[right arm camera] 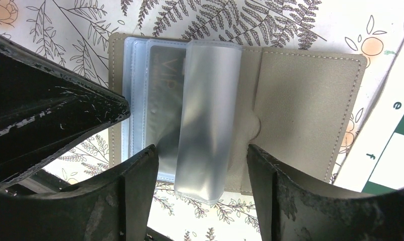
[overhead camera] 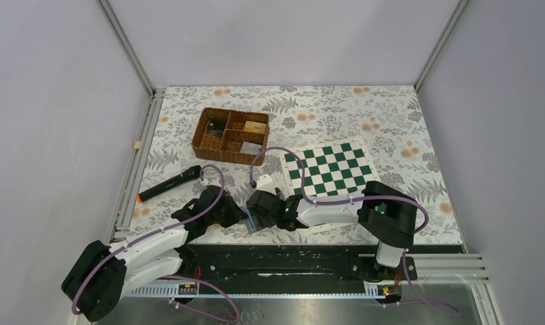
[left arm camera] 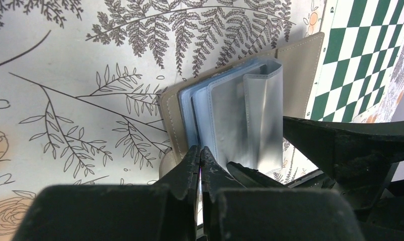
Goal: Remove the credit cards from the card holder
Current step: Remove the credit card from the card holder.
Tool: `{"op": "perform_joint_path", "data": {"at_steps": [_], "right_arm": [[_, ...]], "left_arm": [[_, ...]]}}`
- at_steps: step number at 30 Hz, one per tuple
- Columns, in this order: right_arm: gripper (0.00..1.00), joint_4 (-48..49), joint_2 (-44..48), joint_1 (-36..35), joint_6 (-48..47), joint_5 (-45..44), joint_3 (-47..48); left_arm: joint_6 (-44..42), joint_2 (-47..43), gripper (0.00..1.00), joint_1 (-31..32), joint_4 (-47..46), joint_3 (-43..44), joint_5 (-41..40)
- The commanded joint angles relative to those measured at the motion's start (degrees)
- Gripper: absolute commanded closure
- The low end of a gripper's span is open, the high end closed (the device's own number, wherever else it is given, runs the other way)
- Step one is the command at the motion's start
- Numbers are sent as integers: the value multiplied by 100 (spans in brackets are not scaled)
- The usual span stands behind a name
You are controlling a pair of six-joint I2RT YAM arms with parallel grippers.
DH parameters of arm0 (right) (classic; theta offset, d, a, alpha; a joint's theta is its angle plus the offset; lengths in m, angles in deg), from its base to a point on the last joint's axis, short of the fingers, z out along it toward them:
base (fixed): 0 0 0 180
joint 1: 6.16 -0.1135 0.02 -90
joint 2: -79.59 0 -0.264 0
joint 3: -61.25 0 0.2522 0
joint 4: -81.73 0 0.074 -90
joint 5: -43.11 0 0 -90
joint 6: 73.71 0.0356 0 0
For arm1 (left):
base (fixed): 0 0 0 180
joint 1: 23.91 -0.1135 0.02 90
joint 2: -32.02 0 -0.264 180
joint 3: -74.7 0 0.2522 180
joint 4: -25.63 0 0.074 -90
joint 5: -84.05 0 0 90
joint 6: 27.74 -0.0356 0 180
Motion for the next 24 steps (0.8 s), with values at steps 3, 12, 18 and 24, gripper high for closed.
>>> {"op": "perform_joint_path", "data": {"at_steps": [3,12,18,24], "right_arm": [[29,-72,8,-59,43,-85,-41],[11,-124,-8,-63,-14,-256,113],[10,-256,-189,-63,10,-369,246],[8,-334,-287,-78,21,-398,339]], "left_arm": [[-184,152,100,7,-413,110,-85],[-189,281,100,7,-254,68,-210],[-198,405,100,6,-277,70,-154],[-184,492,100,5,-328,57,-88]]}}
